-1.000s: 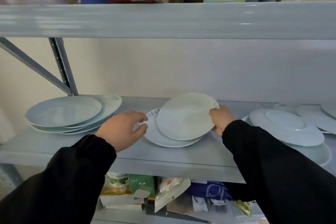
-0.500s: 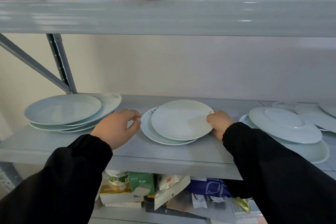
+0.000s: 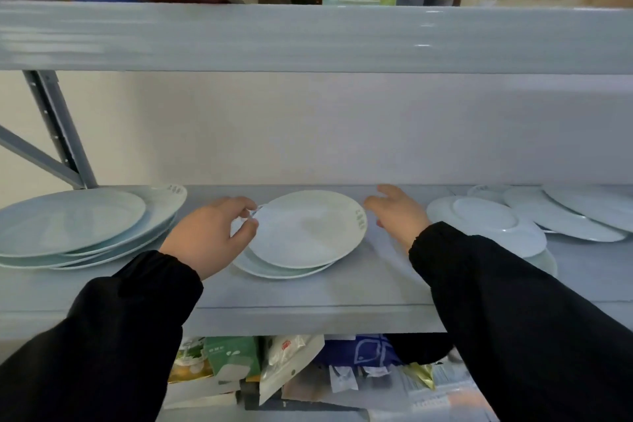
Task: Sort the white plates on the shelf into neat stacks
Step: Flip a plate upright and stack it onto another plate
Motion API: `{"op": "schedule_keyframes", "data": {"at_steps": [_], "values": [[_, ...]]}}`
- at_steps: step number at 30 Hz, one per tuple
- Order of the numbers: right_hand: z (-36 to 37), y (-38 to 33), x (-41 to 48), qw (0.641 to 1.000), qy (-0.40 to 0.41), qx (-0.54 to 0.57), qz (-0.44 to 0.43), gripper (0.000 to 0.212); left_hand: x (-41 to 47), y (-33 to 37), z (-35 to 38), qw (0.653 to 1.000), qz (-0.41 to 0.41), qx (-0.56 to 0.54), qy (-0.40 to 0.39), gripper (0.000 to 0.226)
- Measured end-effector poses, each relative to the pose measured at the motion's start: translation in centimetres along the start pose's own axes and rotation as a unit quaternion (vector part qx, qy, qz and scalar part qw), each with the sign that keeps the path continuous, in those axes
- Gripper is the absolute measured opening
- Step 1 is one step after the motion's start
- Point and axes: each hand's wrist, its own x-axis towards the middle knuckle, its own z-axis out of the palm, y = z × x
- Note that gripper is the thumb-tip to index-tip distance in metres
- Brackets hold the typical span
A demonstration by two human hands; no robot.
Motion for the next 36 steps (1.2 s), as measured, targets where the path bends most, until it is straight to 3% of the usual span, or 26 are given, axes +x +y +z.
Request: {"op": "schedule_keyframes", "data": {"at_steps": [4, 8, 13, 17, 22, 27, 36], "values": [[-4.6, -0.8, -1.4, 0.992, -0.022, -0.054, -0.107, 0.066, 1.9, 3.5, 1.2, 0.999, 0.032, -0.016, -0.004, 0.036], [-11.2, 0.2, -2.3, 0.980, 0.019, -0.128, -0.148, 0.061, 3.3, 8.3, 2.9, 0.997, 0.074, -0.022, -0.004, 0.036], [-18.8, 3.1, -3.1, 0.983, 0.082, -0.113, -0.120, 0.054, 3.8, 15.0, 6.5, 0.990, 0.136, -0.022, -0.035, 0.051], [-22.1, 5.8, -3.2, 0.976, 0.059, -0.177, -0.112, 0.060, 3.6, 20.1, 9.9, 0.980, 0.181, -0.010, -0.086, 0.064], [-23.3, 8.0, -2.8, 0.964, -0.001, -0.230, -0.131, 0.070, 2.2, 25.5, 13.4, 0.962, 0.220, 0.026, -0.159, 0.063], [-23.1, 9.3, -2.0, 0.920, -0.073, -0.347, -0.167, 0.081, 0.7, 28.1, 16.1, 0.948, 0.236, 0.070, -0.199, 0.066], [-22.2, 10.5, 0.0, 0.842, -0.143, -0.489, -0.177, 0.100, -1.0, 29.6, 17.1, 0.960, 0.200, 0.093, -0.174, 0.060]]}}
